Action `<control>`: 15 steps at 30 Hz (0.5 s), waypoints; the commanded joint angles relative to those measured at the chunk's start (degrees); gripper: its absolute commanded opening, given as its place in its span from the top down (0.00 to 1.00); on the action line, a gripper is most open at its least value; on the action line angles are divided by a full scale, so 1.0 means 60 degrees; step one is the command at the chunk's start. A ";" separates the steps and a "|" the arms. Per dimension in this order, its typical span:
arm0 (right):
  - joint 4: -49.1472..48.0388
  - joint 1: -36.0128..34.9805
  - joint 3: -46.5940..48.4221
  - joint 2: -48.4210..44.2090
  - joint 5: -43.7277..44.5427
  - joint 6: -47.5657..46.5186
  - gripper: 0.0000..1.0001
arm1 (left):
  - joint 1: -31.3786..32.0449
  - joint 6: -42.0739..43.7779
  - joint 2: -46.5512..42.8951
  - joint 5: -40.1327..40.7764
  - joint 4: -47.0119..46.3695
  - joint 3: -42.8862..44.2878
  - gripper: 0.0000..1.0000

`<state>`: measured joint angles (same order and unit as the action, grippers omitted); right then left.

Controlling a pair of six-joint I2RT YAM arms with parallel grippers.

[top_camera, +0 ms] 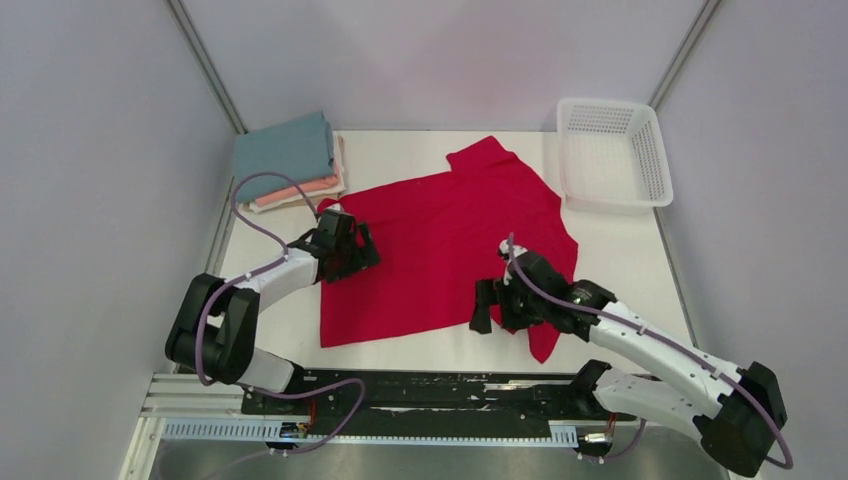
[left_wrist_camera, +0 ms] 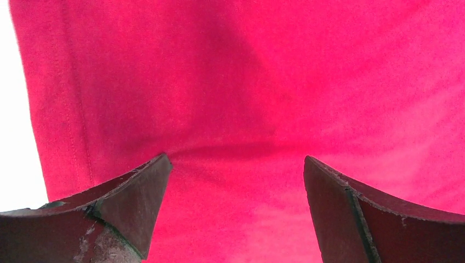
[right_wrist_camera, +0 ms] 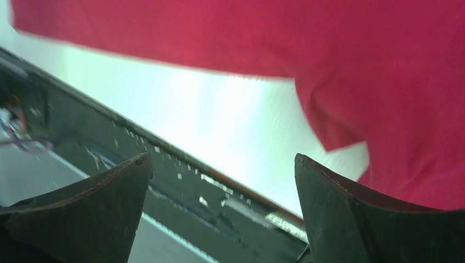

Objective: Fold and stack the t-shirts
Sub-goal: Flatten out the tshirt

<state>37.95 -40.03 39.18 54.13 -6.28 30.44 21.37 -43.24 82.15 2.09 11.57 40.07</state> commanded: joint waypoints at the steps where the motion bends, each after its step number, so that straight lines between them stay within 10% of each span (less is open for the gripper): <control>1: 0.1174 -0.1398 -0.0292 0.0621 0.1214 0.1393 0.00 | -0.0250 0.0482 0.0253 0.1325 0.0752 0.0586 0.00; 15: -0.1047 -0.1858 -0.0387 0.2833 0.2551 0.0826 0.00 | -0.0054 0.0169 -0.3397 0.0307 0.1340 -0.0637 0.00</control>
<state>36.29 -50.63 37.19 68.38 5.50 35.86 20.69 -41.23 68.27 3.44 16.99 38.44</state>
